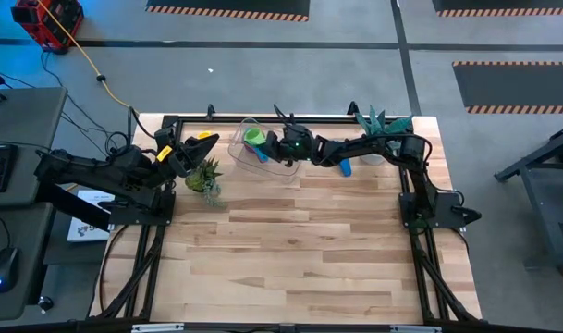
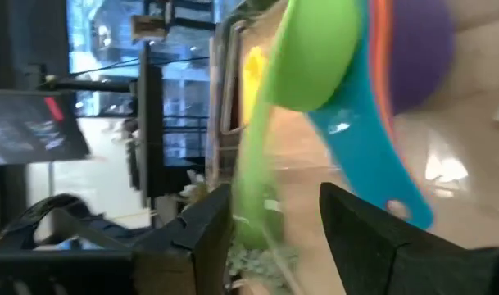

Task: Nest measuring cups in basket
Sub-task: Stack the green measuring cup on top of the light blue measuring cup on the transparent bin

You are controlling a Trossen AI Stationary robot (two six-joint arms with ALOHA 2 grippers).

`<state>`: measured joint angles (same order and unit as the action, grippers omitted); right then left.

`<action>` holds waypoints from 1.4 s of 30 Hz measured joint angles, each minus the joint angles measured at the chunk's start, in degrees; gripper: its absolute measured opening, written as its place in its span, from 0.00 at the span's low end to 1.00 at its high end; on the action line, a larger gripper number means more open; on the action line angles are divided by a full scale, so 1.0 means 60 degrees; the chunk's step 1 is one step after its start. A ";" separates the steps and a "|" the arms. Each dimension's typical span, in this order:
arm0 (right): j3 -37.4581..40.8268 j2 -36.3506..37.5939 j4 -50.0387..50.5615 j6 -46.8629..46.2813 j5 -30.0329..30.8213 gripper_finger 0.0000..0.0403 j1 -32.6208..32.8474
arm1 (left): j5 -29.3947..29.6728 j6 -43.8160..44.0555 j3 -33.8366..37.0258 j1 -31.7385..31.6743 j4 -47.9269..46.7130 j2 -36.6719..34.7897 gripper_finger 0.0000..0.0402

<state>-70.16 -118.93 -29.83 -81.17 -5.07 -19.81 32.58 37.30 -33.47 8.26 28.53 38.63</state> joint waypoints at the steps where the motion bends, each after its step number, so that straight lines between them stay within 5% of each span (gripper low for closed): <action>1: 0.0006 -0.0004 0.0010 0.0015 0.0021 0.43 0.0000 | 0.0000 0.0000 0.0000 -0.0001 0.0000 -0.0003 0.54; 12: -0.0007 0.0055 -0.0561 -0.1064 -0.0553 0.36 -0.0013 | 0.0010 -0.0007 0.0000 0.0002 -0.0003 -0.0003 0.54; 18: -0.0009 0.0055 0.0522 -0.1438 -0.1044 0.36 -0.0029 | 0.0007 -0.0006 0.0000 0.0002 0.0000 -0.0004 0.54; 30: -0.0009 0.0186 0.2143 -0.1519 0.0335 0.36 -0.0059 | -0.0071 -0.0005 0.0000 0.0001 -0.0004 -0.0001 0.54; 36: -0.0238 0.0186 0.1631 -0.1547 -0.0264 0.36 -0.0012 | -0.0160 -0.0004 0.0000 0.0002 -0.0044 0.0000 0.54; 42: -0.0779 0.0186 0.3259 -0.1028 -0.0365 0.36 -0.0015 | -0.0307 -0.0004 0.0000 0.0002 -0.0040 -0.0004 0.54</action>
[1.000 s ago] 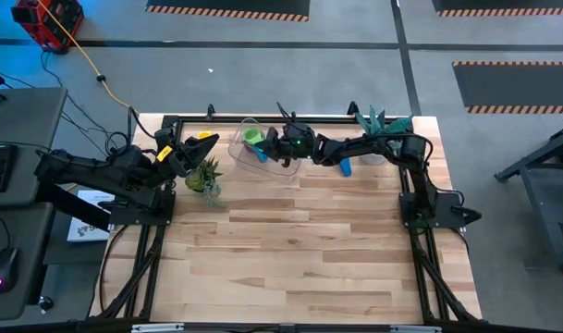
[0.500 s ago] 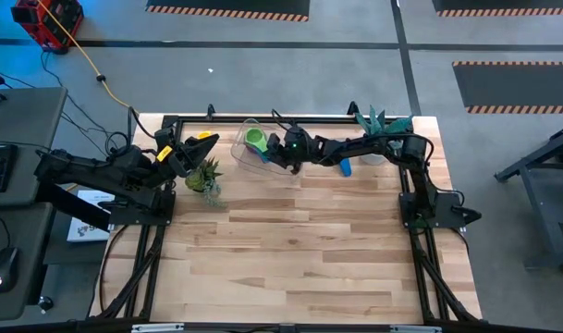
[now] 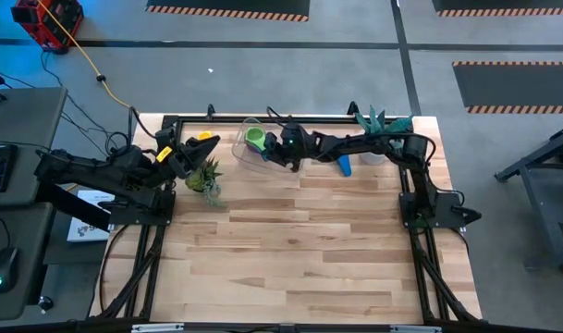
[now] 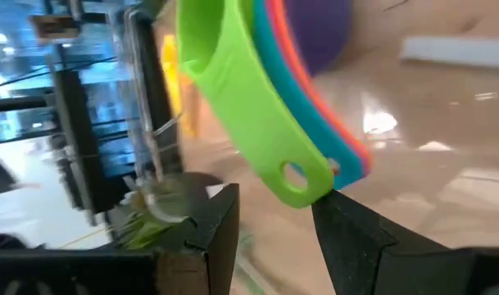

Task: Nest measuring cups in basket
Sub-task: Stack the green measuring cup on top of the light blue measuring cup on the transparent bin

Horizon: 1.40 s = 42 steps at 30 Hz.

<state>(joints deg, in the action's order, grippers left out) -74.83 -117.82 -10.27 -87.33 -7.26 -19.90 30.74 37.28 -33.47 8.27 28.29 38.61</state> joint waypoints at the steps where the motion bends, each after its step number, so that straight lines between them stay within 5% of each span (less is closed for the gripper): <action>1: -0.0068 0.0000 0.0126 0.0052 0.0027 0.36 0.0000 | -0.0056 0.0000 0.0000 0.0000 0.0000 0.0003 0.54; 22: -0.0389 0.0000 0.0134 0.0638 0.0866 0.37 0.0334 | -0.0101 0.0000 0.0000 0.0000 0.0007 0.0000 0.54; 34: -0.0389 0.0000 0.0406 0.0802 0.0829 0.70 0.0335 | -0.0101 0.0000 0.0000 0.0000 0.0007 0.0000 0.54; 42: -0.0389 0.0011 0.0392 0.0304 0.0531 0.74 0.0335 | -0.0276 0.0000 0.0000 0.0000 0.0011 0.0003 0.54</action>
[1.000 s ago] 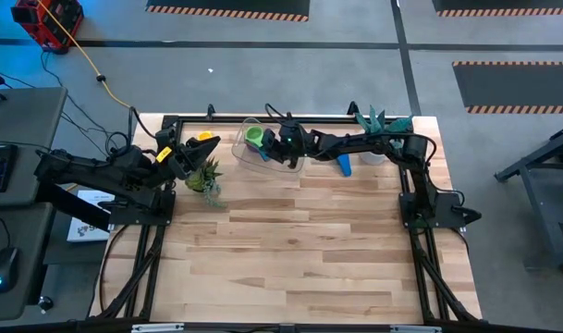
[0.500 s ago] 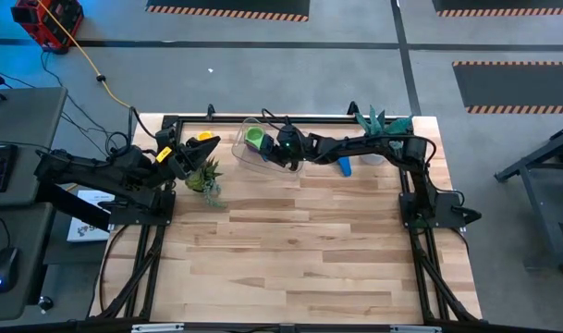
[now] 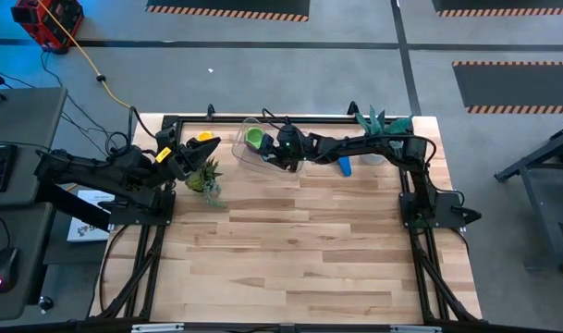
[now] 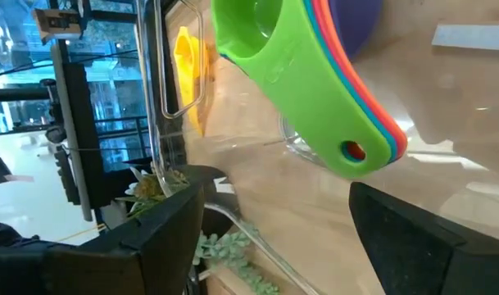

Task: Nest measuring cups in basket
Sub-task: Stack the green measuring cup on top of the light blue measuring cup on the transparent bin, then stack the blue measuring cup on top of the green measuring cup on the transparent bin

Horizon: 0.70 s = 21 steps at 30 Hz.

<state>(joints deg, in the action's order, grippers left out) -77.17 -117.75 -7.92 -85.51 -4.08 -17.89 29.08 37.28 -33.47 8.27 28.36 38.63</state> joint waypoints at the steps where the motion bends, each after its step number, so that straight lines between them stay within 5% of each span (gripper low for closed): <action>1: -0.0014 0.0000 0.0024 0.0003 -0.0003 0.74 0.0000 | 0.0000 0.0000 0.0000 0.0000 0.0000 -0.0003 0.54; 10: -0.0978 0.0004 0.0404 0.0721 -0.0227 0.74 -0.0010 | -0.0004 0.0000 0.0000 0.0000 0.0000 -0.0003 0.54; 17: -0.2464 0.0120 0.1109 0.4158 -0.2912 0.74 -0.0237 | -0.0259 0.0004 0.0000 0.0000 0.0000 -0.0003 0.54; 21: -0.2907 0.0857 0.3387 0.6222 -0.3242 0.74 -0.0056 | -0.0258 0.0004 0.0000 0.0000 0.0000 -0.0003 0.54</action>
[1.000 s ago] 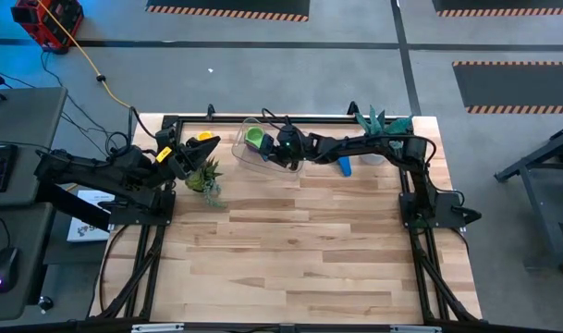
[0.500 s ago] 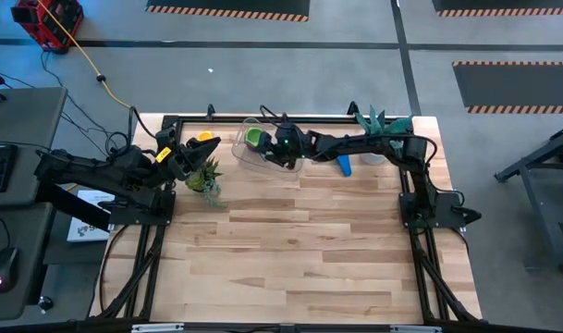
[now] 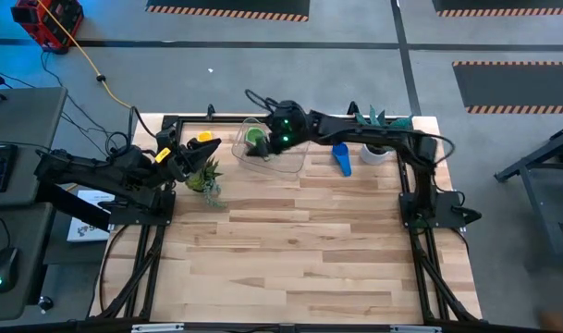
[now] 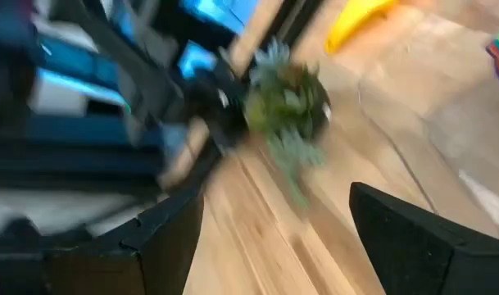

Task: Nest measuring cups in basket
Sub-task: Stack the blue measuring cup on top of the green measuring cup on the transparent bin

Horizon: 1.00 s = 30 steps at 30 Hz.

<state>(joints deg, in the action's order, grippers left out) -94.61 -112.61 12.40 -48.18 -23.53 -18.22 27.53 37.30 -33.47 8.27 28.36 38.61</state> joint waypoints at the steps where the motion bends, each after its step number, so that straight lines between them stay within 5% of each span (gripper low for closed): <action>1: 0.0005 0.0295 0.0747 0.0450 0.0274 0.74 0.0097 | 0.0000 0.0000 0.0000 0.0000 0.0000 0.0000 0.54; 7: 0.1391 0.2582 0.5198 0.1491 0.3412 0.74 0.0531 | 0.0032 0.0000 0.0000 0.0000 0.0004 0.0000 0.54; 11: 0.3897 0.4640 0.4883 0.0376 0.4043 0.74 0.0769 | 0.0040 0.0000 0.0000 0.0000 0.0000 0.0000 0.54; 18: 0.7898 0.7327 0.2192 -0.3671 0.6836 0.74 0.1636 | 0.0518 0.0004 0.0000 0.0000 0.0000 0.0000 0.54; 23: 0.8848 0.7367 -0.0345 -0.3498 0.6424 0.74 0.1678 | 0.0618 0.0006 0.0000 0.0000 0.0004 0.0000 0.54; 30: 0.7575 0.5870 0.2231 -0.0661 0.6605 0.74 0.1061 | 0.0644 0.0208 0.0000 0.0000 0.0000 0.0000 0.54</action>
<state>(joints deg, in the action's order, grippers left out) -49.16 -77.39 25.79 -52.15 16.10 -11.86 31.40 38.54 -33.47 8.27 28.36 38.61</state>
